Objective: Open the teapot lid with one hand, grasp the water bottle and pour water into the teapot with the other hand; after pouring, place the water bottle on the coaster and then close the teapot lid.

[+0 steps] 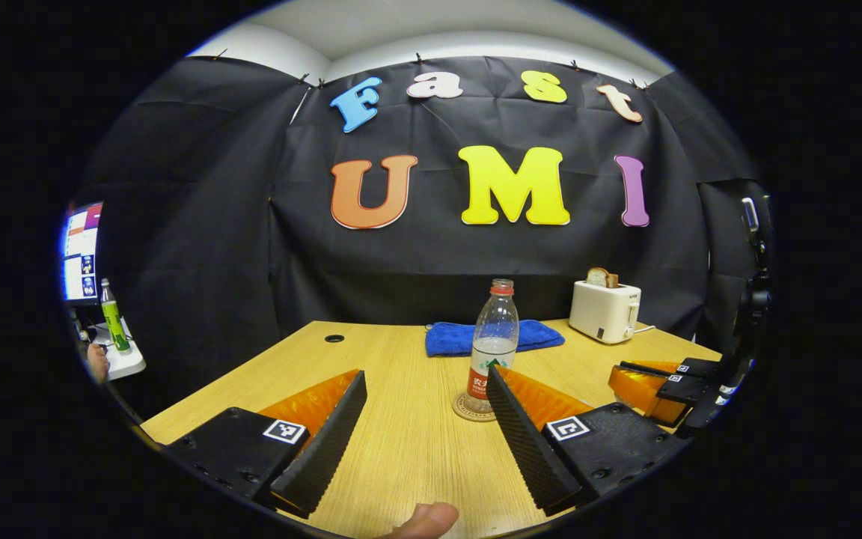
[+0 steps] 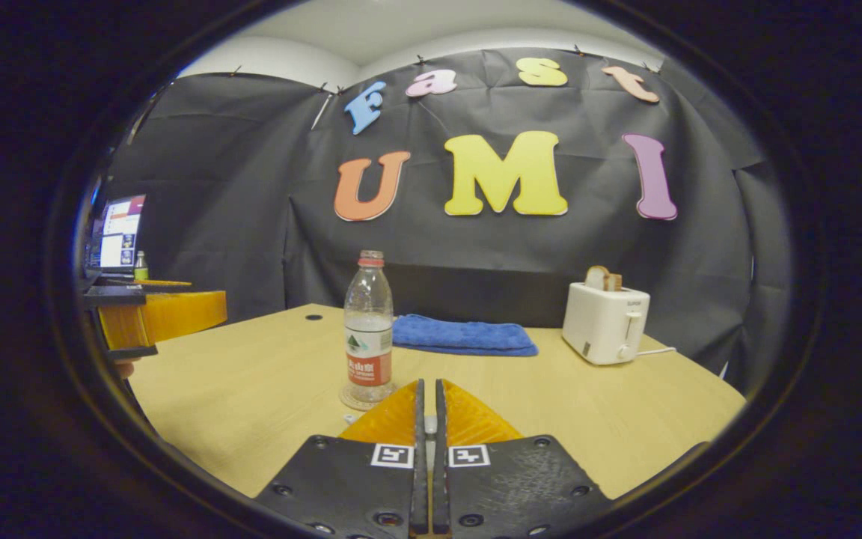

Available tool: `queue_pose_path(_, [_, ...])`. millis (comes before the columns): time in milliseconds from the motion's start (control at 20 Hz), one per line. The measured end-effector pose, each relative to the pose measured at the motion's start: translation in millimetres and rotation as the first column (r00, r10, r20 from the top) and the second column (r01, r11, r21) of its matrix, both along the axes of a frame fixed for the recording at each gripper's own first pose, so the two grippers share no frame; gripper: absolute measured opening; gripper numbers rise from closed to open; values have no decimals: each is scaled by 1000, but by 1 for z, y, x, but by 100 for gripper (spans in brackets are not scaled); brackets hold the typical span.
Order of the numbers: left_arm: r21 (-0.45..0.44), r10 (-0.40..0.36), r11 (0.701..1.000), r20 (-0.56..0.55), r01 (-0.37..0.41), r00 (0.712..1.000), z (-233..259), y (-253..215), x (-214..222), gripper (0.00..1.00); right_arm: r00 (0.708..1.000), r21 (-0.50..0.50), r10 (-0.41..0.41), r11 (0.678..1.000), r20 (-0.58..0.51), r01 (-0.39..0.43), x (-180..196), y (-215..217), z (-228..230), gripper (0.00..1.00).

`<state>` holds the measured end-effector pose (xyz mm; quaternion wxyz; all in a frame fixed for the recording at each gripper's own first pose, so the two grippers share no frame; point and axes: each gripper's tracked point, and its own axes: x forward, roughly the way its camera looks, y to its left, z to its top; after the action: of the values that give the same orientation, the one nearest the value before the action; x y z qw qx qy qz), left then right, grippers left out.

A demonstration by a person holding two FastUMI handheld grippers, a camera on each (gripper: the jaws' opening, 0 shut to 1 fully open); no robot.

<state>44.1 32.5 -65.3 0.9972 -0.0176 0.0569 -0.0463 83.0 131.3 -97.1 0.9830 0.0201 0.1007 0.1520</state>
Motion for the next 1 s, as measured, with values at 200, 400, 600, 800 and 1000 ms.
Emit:
queue_pose_path(200, [38,44,998,-22,-43,999,-4,23,0,100,999,26,54,998,-3,-54,10,21,-2,2])
queue_pose_path(400, [62,47,997,-19,-46,999,3,29,-4,100,992,56,127,990,-18,-126,20,36,-8,2])
queue_pose_path(600, [57,32,998,-19,-31,999,4,23,-5,100,993,73,114,991,-43,-110,30,35,-17,2])
queue_pose_path(800, [70,27,997,-22,-25,999,3,22,-5,100,990,76,125,990,-67,-120,28,44,-28,2])
queue_pose_path(1000, [24,26,999,-46,-25,999,0,24,-4,100,992,48,108,993,-65,-105,32,42,-32,5])
